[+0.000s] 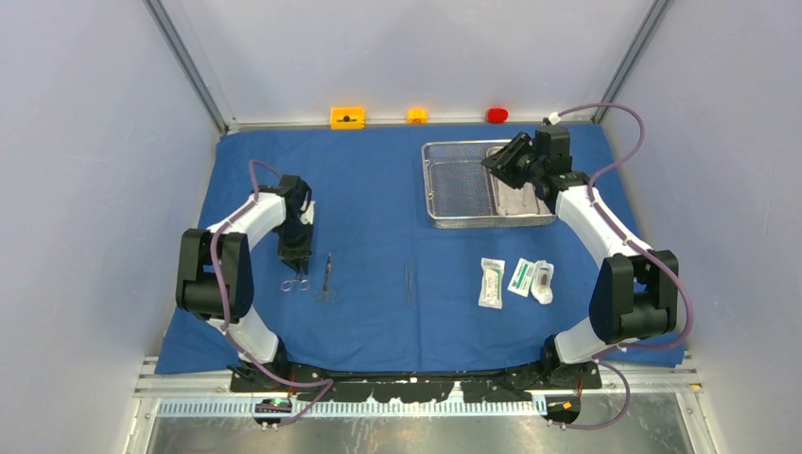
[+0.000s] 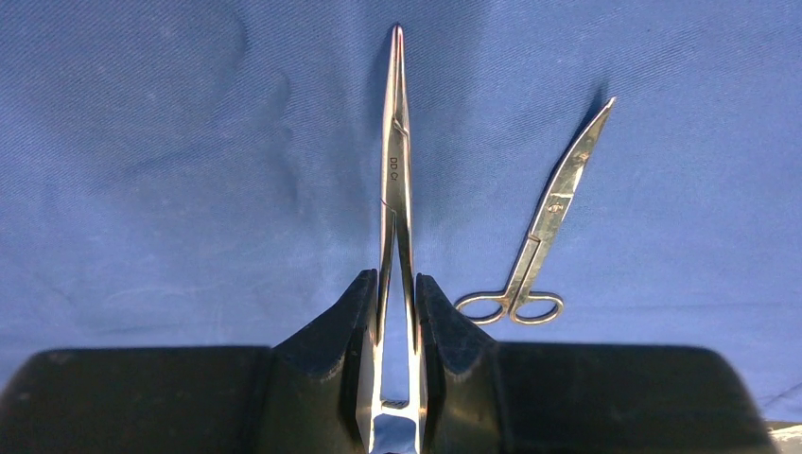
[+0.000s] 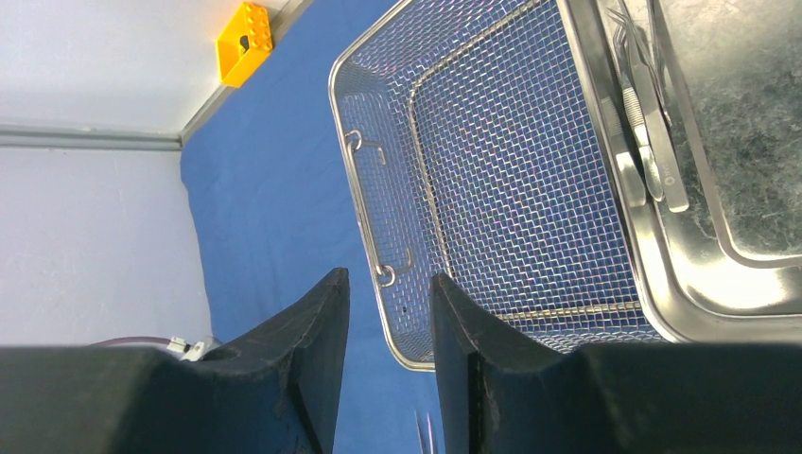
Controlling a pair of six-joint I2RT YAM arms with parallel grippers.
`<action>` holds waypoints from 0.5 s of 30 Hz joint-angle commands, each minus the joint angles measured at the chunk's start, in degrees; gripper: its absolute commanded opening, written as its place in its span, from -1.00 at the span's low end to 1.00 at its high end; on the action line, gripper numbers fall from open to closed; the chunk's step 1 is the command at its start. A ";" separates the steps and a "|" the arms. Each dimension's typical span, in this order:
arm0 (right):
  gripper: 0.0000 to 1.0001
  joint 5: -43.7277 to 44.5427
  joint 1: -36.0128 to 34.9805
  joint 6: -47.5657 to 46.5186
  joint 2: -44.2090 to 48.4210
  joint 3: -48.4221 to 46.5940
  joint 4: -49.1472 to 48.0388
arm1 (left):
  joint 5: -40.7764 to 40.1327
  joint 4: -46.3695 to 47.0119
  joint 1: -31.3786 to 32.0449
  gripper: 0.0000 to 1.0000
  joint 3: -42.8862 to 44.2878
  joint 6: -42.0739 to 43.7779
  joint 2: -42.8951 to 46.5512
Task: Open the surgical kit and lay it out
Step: Place the medical item in the surgical kit.
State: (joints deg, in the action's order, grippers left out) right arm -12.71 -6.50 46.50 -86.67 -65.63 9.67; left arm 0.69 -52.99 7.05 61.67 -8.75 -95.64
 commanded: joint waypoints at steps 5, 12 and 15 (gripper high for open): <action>-0.18 0.07 0.23 0.38 1.69 -0.58 -2.40 | 0.08 -0.67 -0.76 -0.87 1.75 -0.82 -0.31; -0.18 -0.06 0.18 0.35 2.41 -0.39 -2.62 | -0.25 -0.58 -1.42 -1.00 1.92 -0.10 1.02; -0.18 -0.03 0.17 0.51 2.65 -0.07 -2.89 | -0.25 -0.51 -1.42 -1.00 1.95 0.26 1.14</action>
State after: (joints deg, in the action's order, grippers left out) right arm -12.78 -6.50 46.72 -86.67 -65.63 9.65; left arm 0.62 -53.04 5.98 61.71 -8.91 -95.92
